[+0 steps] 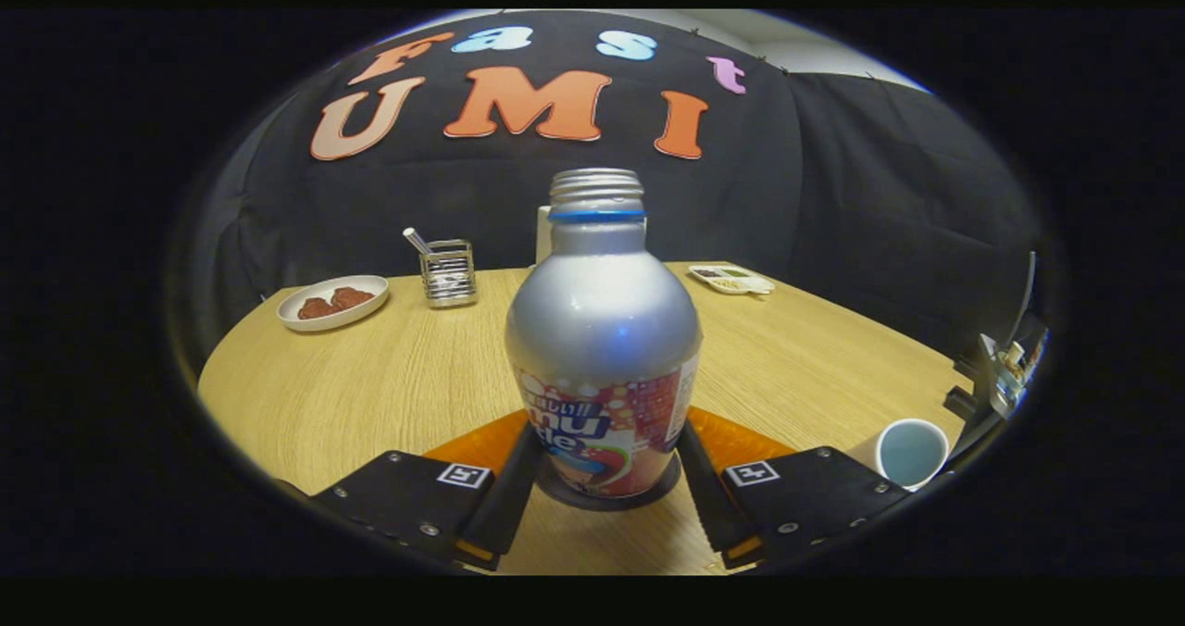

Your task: Take the bottle from table, then pour the juice into the cup, finally place the bottle on the coaster

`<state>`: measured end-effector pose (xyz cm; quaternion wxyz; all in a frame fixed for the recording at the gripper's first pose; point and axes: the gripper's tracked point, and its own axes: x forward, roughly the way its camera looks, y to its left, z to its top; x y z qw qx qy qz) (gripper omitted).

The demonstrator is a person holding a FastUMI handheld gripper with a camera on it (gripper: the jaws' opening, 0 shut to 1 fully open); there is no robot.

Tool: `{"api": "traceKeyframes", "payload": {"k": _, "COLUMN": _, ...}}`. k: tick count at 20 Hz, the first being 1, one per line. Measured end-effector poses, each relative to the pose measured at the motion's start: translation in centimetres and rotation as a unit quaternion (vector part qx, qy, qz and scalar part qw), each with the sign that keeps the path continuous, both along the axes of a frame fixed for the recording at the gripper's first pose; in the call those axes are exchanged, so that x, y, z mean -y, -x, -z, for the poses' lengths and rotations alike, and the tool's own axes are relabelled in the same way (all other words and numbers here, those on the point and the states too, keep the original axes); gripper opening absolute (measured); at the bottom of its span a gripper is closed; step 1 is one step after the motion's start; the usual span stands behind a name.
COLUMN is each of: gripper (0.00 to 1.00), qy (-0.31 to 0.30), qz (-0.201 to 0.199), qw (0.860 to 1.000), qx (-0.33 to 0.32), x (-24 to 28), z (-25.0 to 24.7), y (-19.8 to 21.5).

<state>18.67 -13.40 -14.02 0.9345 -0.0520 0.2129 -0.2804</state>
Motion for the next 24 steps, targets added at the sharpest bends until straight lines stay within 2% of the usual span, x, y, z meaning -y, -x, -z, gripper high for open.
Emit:
{"api": "traceKeyframes", "payload": {"k": 11, "gripper": 0.82, "qy": -0.026, "qz": 0.010, "qw": 1.000, "qx": -0.006, "x": 0.1, "z": 1.1, "y": 1.1}}
{"api": "traceKeyframes", "payload": {"k": 14, "gripper": 0.92, "qy": -0.031, "qz": -0.005, "qw": 1.000, "qx": -0.002, "x": -0.7, "z": 0.8, "y": 1.1}}
{"api": "traceKeyframes", "payload": {"k": 18, "gripper": 0.98, "qy": -0.031, "qz": -0.021, "qw": 0.999, "qx": 0.006, "x": -2.3, "z": -0.7, "y": 2.3}}
{"api": "traceKeyframes", "payload": {"k": 24, "gripper": 0.99, "qy": -0.026, "qz": -0.053, "qw": 0.996, "qx": 0.063, "x": -5.0, "z": -5.7, "y": 4.4}}
